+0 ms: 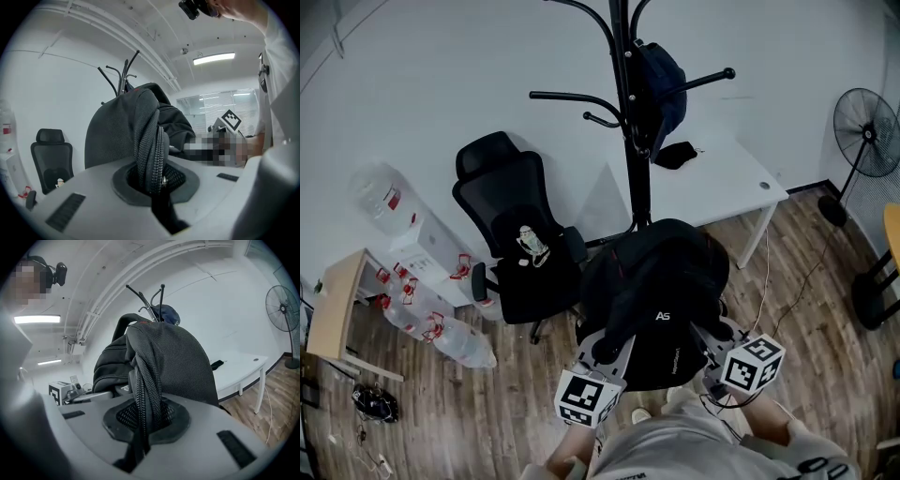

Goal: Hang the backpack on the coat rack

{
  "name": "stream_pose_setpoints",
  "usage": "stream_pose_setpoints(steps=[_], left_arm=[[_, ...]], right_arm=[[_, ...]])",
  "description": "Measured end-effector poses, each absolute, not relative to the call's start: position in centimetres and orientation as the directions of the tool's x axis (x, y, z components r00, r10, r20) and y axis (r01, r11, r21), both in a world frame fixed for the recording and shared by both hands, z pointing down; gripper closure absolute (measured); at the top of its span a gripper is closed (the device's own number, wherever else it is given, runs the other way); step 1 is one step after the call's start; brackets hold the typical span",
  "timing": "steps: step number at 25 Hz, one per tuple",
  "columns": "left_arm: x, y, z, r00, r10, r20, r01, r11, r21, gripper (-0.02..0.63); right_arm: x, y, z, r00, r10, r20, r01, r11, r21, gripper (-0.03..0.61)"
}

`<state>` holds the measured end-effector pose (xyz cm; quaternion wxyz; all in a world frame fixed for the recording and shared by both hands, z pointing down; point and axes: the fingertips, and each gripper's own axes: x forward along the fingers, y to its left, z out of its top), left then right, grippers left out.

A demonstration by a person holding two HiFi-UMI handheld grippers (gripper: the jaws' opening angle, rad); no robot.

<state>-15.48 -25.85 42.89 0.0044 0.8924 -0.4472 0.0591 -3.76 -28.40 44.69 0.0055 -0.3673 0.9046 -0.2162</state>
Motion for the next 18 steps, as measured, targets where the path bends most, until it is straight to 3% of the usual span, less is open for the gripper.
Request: stream_pose_setpoints(steps=[18], left_arm=[[-15.5, -33.0, 40.0, 0.549, -0.832, 0.081, -0.831, -0.554, -0.049, 0.584]], right_arm=[[-3.7, -36.2, 41.4, -0.761, -0.636, 0.13, -0.634, 0.685, -0.358, 0.545]])
